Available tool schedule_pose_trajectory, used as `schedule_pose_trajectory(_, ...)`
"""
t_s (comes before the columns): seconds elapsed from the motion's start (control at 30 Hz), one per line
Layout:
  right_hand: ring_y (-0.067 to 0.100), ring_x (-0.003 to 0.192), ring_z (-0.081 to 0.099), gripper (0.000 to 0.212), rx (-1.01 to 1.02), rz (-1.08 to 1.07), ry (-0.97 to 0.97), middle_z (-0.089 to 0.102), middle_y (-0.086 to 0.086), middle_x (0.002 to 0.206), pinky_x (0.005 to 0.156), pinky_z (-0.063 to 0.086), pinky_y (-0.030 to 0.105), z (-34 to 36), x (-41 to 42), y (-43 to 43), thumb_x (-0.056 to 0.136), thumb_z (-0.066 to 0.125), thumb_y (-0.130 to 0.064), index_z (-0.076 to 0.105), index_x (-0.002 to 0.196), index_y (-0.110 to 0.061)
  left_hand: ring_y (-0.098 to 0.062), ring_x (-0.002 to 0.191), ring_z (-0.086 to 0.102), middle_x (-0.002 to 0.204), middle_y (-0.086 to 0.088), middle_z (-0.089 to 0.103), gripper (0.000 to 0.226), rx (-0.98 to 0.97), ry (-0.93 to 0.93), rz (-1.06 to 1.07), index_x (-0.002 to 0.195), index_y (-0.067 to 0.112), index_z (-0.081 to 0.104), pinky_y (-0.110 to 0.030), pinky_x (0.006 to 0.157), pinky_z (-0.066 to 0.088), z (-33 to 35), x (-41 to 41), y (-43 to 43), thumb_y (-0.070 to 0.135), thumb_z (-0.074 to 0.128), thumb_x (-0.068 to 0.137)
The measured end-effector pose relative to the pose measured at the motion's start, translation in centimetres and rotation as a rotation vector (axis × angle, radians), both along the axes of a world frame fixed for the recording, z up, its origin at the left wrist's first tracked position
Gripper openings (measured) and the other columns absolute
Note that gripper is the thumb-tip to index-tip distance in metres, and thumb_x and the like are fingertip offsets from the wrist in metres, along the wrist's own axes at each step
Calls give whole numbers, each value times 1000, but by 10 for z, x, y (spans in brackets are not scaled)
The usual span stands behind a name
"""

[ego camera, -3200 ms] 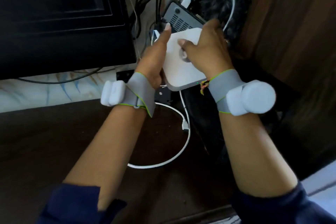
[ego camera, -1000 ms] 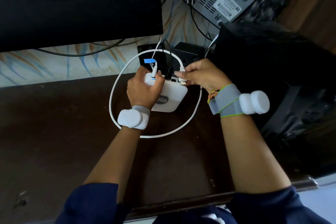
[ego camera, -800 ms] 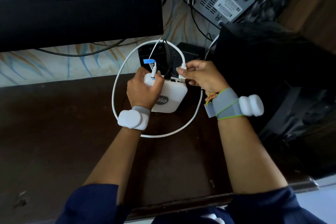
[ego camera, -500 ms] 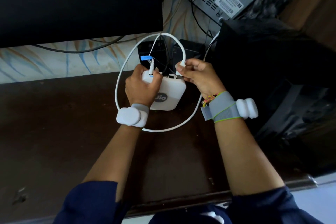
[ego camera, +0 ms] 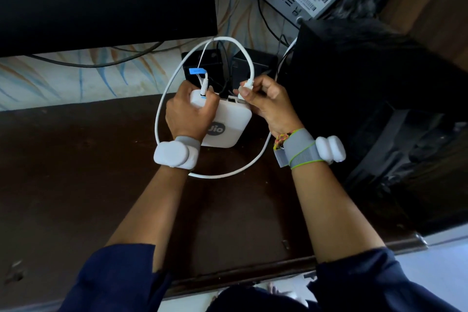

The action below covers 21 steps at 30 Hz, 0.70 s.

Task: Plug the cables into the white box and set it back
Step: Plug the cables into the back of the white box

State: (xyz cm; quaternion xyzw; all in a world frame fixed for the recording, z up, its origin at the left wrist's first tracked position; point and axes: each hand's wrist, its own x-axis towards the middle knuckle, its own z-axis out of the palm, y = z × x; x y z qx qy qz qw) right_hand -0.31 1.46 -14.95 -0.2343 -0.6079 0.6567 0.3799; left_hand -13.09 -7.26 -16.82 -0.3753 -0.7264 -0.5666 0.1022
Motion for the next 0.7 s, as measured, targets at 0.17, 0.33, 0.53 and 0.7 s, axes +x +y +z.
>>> schedule_pose_trajectory(0.17, 10, 78, 62, 18, 16, 21, -37, 59, -3, 80, 73, 54, 22, -1, 2, 0, 85, 59, 3, 55, 76, -13, -28, 60, 56, 63, -4, 55, 36, 3, 5, 4, 70, 13, 52, -34, 56, 45, 2, 3, 0, 49, 51, 71)
schedule_pose_trajectory(0.33, -5, 64, 63, 14, 4, 20, -39, 60, -6, 78, 66, 53, 15, -6, 4, 0, 87, 57, 0, 55, 80, -12, -30, 62, 58, 64, -4, 55, 37, -11, -15, -1, 71, 12, 52, -36, 58, 47, 4, 5, 1, 49, 50, 70)
schedule_pose_trajectory(0.53, -7, 63, 55, 16, 42, -51, -169, 54, -8, 76, 60, 42, 1, 3, -8, -11, 92, 54, -17, 56, 102, -4, -20, 59, 50, 57, 2, 50, 34, -103, -206, 3, 67, 14, 50, -28, 59, 37, 12, 4, 0, 46, 55, 72)
schedule_pose_trajectory(0.7, 0, 81, 57, 12, 33, 268, -638, 58, -9, 88, 72, 53, 11, 22, -8, -18, 88, 61, -24, 55, 92, -14, -22, 76, 56, 78, -4, 62, 42, -186, -729, -45, 76, 10, 63, -30, 72, 41, 23, -6, -2, 51, 62, 78)
